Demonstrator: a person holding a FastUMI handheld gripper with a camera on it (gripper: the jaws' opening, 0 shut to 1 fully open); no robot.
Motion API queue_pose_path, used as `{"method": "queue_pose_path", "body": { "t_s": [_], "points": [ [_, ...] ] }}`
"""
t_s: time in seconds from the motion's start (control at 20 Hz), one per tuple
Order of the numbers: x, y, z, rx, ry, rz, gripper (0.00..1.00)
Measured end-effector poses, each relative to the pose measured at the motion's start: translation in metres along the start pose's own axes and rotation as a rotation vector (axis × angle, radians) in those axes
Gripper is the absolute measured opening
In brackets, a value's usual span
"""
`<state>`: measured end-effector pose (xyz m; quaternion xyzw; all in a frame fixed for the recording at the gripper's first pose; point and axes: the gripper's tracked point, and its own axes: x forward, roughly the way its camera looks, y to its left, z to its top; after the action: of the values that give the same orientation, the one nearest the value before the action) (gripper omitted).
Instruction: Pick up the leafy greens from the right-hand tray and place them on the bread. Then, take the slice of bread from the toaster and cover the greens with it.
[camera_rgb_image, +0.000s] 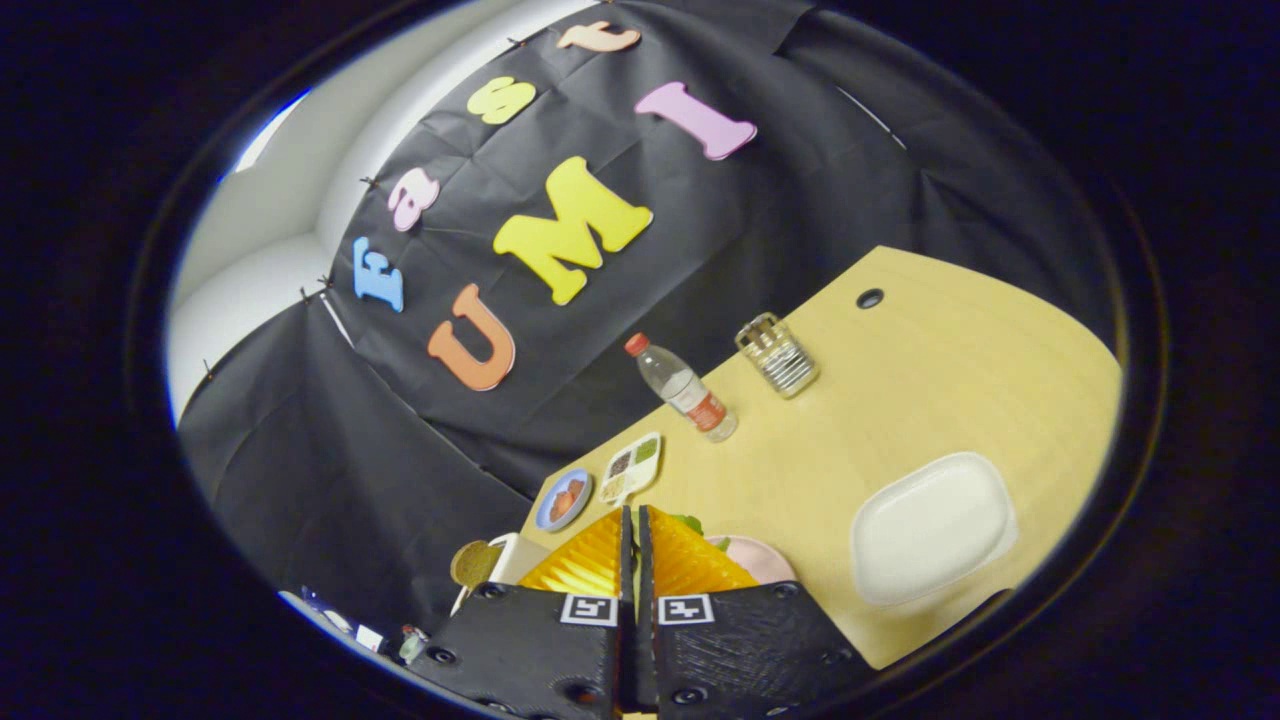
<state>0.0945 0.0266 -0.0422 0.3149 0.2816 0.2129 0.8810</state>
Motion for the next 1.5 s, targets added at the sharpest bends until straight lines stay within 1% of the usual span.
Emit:
{"method": "queue_pose_path", "body": {
  "t_s": [0.2,0.35,0.45,0.6,0.8,0.9,1.1,1.3,1.45,1.5],
  "points": [
    [0.038,0.036,-0.047,-0.005,0.061,0.042,0.00],
    [0.060,0.045,-0.080,0.016,0.107,0.062,0.00],
    [0.069,0.038,-0.092,0.033,0.121,0.054,0.00],
    [0.071,0.010,-0.101,0.038,0.140,0.000,0.00],
    [0.059,-0.032,-0.086,0.023,0.098,-0.079,0.00],
    [0.057,-0.049,-0.086,0.014,0.097,-0.112,0.00],
    [0.061,-0.073,-0.097,0.002,0.126,-0.164,0.00],
    [0.055,-0.077,-0.093,-0.084,0.104,-0.216,0.01],
    [0.048,-0.077,-0.084,-0.143,0.077,-0.257,0.16],
    [0.045,-0.076,-0.081,-0.155,0.067,-0.272,0.25]
  ]
}}
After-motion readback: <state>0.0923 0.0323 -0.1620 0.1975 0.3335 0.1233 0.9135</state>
